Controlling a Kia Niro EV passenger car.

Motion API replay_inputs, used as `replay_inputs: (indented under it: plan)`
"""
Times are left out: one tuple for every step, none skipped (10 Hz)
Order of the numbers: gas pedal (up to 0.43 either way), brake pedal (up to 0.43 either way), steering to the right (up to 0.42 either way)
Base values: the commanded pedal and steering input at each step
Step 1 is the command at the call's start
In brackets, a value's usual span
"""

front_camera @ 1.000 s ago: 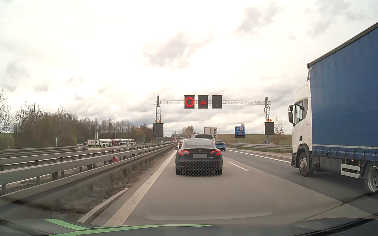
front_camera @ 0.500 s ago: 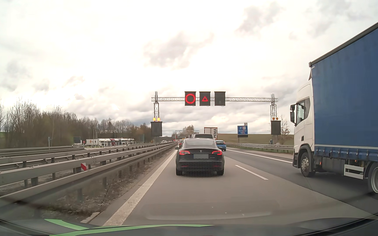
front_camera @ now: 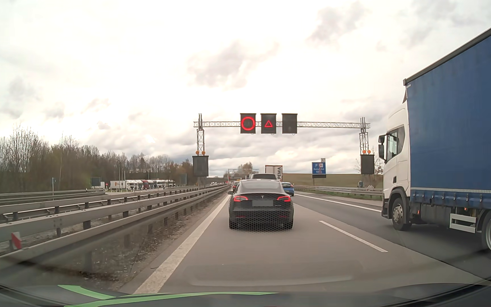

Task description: Follow the waypoints while adhering to traffic rules and regulations

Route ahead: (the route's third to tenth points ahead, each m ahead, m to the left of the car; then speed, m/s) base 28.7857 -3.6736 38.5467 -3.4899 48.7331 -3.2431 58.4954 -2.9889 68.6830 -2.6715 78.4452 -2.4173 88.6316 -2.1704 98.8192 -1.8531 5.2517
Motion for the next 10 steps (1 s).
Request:
replay_inputs:
  plan:
    - [0.000, 0.000, -0.005]
    - [0.000, 0.000, -0.005]
    - [0.000, 0.000, -0.005]
    - [0.000, 0.000, -0.005]
    - [0.000, 0.000, -0.005]
    - [0.000, 0.000, -0.005]
    - [0.000, 0.000, -0.005]
    - [0.008, 0.000, -0.005]
    - [0.028, 0.000, -0.005]
    - [0.028, 0.000, -0.005]
